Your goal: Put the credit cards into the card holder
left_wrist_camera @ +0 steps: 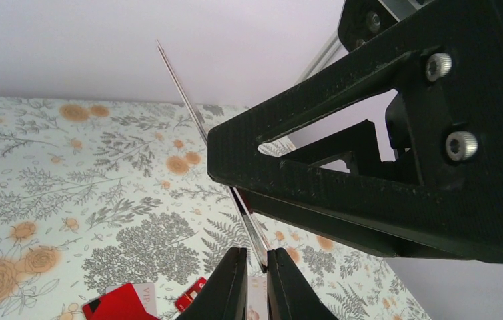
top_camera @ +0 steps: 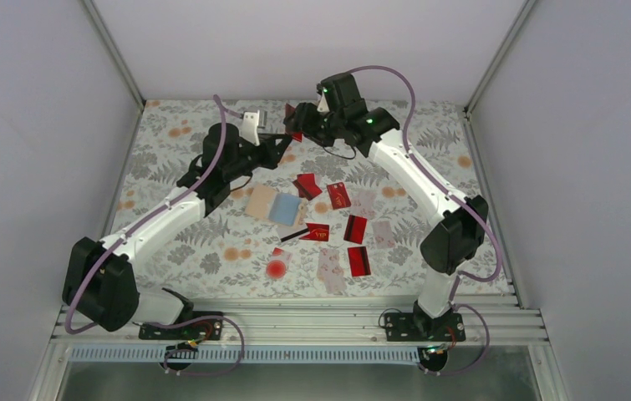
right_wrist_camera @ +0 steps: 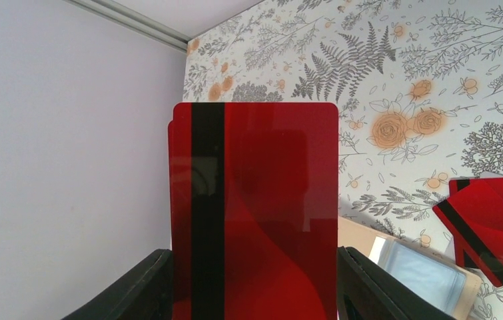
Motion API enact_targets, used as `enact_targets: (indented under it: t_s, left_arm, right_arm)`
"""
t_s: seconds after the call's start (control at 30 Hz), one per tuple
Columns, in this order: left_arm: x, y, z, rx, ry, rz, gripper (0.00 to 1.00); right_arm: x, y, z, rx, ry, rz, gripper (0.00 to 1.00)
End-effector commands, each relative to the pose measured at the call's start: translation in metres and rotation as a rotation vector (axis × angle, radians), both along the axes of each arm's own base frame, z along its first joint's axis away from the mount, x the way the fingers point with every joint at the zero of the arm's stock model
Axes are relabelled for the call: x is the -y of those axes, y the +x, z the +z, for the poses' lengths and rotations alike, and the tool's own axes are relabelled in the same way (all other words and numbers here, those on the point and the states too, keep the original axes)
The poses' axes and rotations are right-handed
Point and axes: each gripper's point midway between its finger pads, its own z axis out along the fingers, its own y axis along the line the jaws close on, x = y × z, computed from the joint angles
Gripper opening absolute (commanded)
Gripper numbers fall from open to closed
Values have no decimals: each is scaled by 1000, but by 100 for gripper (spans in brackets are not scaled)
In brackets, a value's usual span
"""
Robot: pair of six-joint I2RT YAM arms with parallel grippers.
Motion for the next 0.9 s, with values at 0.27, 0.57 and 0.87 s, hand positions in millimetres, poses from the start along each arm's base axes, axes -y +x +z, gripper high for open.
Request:
enact_targets:
  t_s: [0.27,0.57,0.87]
  left_arm:
    - [-16,9,14,76,24,58,2]
    - [-16,2,26,127,80,26,2]
    - [-23,-9,16,94,102,33,2]
  right_arm:
    - [-4,-24,28,5,61,54,35]
    - [4,-19,26,0,52,38,38]
    - [5,-15,24,0,51,38,40]
